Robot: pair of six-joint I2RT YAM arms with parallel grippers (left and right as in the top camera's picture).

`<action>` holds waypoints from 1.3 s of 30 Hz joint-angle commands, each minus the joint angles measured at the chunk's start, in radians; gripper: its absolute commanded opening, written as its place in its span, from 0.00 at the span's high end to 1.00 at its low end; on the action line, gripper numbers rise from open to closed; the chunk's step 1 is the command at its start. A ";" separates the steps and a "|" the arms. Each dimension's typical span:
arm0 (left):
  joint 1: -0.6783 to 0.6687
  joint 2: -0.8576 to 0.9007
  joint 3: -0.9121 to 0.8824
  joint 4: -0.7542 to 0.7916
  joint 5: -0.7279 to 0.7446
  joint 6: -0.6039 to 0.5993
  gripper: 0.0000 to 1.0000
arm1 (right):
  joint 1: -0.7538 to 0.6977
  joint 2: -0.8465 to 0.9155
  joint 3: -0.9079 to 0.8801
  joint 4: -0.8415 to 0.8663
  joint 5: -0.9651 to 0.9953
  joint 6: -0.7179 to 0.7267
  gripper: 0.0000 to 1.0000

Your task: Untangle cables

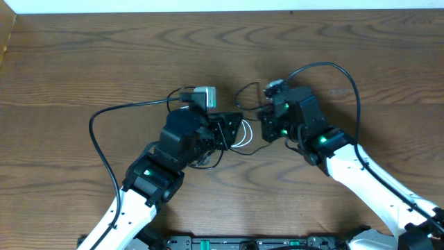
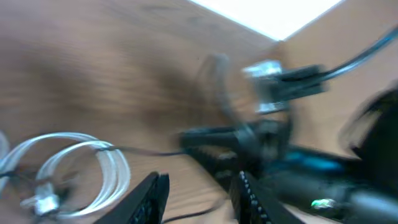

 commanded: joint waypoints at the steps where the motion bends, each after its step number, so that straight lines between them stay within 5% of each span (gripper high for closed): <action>1: 0.021 -0.011 0.008 -0.070 -0.158 0.083 0.62 | -0.071 -0.014 0.014 -0.059 0.128 -0.043 0.99; 10: 0.049 -0.009 0.008 -0.288 -0.384 0.083 0.61 | -0.389 -0.124 0.296 -0.431 0.128 -0.114 0.99; 16: 0.050 -0.002 0.008 -0.368 -0.403 0.083 0.61 | -0.584 -0.140 0.430 -0.556 0.138 -0.137 0.99; 25: 0.050 0.024 0.008 -0.418 -0.402 0.082 0.61 | -0.780 -0.092 0.429 -0.665 0.453 -0.137 0.99; 27: 0.050 0.024 0.008 -0.417 -0.402 0.082 0.61 | -0.815 -0.072 0.429 -0.677 0.462 -0.137 0.91; 32: 0.050 0.024 0.008 -0.425 -0.402 0.082 0.61 | -0.868 -0.024 0.429 -0.684 0.438 -0.135 0.33; 39: 0.050 0.024 0.008 -0.432 -0.402 0.082 0.61 | -0.872 -0.004 0.428 -0.698 0.218 -0.135 0.20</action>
